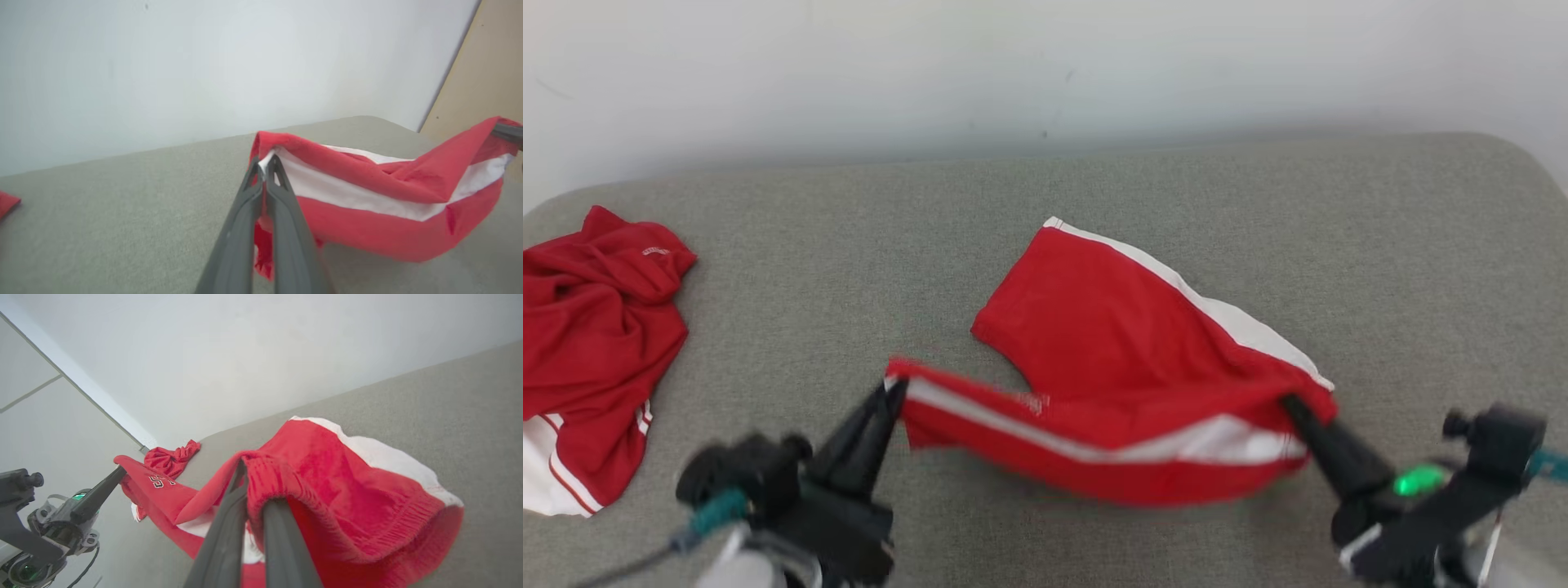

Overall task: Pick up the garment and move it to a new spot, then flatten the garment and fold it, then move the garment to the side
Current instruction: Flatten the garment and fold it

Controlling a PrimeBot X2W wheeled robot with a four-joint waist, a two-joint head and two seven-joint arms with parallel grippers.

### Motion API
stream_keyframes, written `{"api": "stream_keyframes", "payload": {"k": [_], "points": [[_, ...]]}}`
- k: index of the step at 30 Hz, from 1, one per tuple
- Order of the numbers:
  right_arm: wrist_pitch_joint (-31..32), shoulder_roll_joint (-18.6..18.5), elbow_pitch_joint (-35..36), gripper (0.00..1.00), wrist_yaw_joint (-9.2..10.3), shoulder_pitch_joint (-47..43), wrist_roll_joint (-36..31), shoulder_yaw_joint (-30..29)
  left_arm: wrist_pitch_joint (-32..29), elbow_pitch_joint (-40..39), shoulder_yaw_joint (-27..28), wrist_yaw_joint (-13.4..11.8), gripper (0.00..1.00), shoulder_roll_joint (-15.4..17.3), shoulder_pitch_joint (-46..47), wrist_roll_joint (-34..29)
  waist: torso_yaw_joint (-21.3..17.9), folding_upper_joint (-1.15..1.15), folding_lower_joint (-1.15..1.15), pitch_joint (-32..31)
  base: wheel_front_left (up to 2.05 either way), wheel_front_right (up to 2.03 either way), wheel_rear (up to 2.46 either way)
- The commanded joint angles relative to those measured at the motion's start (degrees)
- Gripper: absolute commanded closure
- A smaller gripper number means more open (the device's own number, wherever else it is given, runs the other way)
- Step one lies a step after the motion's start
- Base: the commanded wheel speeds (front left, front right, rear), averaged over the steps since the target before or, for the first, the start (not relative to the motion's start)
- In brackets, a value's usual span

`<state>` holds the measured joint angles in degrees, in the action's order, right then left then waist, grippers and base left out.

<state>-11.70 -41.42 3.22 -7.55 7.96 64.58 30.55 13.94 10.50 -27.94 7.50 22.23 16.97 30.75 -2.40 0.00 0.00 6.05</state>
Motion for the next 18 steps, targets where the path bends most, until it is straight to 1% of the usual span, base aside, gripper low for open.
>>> {"api": "stream_keyframes", "payload": {"k": [1, 5, 8, 11, 15, 18], "points": [[0.4, 0.0, 0.1, 1.00, 0.15, 2.0, 1.0, -0.5, -0.3, -0.6, -0.1, -0.1, 1.00, 0.8, 2.6, 0.8, -0.3, 0.00, 0.00, 0.6, 0.00, 0.00, 0.00], [4.6, -0.6, -1.6, 1.00, 0.15, 13.5, 3.6, -1.1, -3.6, -1.5, -1.3, -0.1, 1.00, 2.7, 14.7, 7.2, -0.9, 0.00, 0.00, 3.3, 0.00, 0.00, 0.00], [7.8, 0.3, -4.5, 1.00, 0.15, 24.0, 5.6, -1.4, -6.9, -0.3, -1.9, -0.1, 1.00, 3.7, 25.5, 12.2, -1.5, 0.00, 0.00, 6.9, 0.00, 0.00, 0.00], [11.2, 1.6, -8.4, 1.00, 0.15, 35.1, 6.9, -1.4, -10.4, 2.2, -4.1, -0.1, 1.00, 4.8, 37.0, 14.3, -2.0, 0.00, 0.00, 11.6, 0.00, 0.00, 0.00], [15.3, 3.6, -15.1, 1.00, 0.15, 51.0, 7.4, -1.0, -13.4, 7.7, -5.8, -0.1, 1.00, 4.5, 52.4, 16.0, -2.8, 0.00, 0.00, 17.4, 0.00, 0.00, 0.00], [16.6, 5.8, -20.1, 1.00, 0.15, 61.9, 7.8, -1.3, -13.9, 12.5, -7.1, -0.1, 1.00, 4.1, 62.4, 16.8, -3.4, 0.00, 0.00, 21.0, 0.00, 0.00, 0.00]]}}
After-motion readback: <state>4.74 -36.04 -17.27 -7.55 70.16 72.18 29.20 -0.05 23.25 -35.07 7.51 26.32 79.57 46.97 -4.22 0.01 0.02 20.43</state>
